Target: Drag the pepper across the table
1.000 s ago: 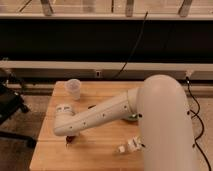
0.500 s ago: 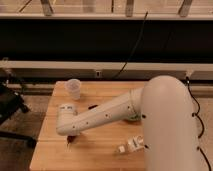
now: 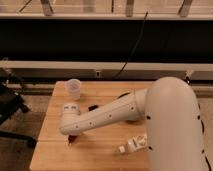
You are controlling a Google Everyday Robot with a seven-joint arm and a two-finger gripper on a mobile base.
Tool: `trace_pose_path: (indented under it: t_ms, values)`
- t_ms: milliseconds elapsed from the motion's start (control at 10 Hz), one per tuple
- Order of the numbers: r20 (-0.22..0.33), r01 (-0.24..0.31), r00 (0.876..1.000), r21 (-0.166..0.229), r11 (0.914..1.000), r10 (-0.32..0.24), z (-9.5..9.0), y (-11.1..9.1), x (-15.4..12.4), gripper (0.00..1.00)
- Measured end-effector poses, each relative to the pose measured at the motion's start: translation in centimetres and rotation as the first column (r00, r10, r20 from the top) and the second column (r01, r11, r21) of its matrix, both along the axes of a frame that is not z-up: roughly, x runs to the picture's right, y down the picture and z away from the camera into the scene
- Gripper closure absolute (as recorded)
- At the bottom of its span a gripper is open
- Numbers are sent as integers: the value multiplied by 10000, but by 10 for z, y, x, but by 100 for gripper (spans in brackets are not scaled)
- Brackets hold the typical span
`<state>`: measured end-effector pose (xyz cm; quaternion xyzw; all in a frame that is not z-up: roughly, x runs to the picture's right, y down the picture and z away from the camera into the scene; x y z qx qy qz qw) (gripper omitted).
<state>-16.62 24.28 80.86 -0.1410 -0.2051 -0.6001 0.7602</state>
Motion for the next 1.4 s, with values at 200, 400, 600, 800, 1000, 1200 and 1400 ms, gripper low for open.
trace_pose_path:
  t_ms: [200, 400, 600, 800, 1000, 1200, 1400]
  values:
    - [19, -105, 9999, -16, 9999, 105, 1, -1, 7, 79]
    - [103, -246, 9996, -26, 9997, 247, 2, -2, 11, 95]
    - [85, -359, 9993, -32, 9994, 359, 4, -5, 24, 96]
    - [103, -438, 9990, -43, 9990, 438, 5, -6, 29, 96]
    - [158, -477, 9987, -64, 9988, 478, 6, -7, 33, 96]
    - [132, -517, 9986, -75, 9986, 518, 8, -9, 51, 96]
    - [154, -618, 9980, -95, 9980, 619, 11, -11, 63, 96]
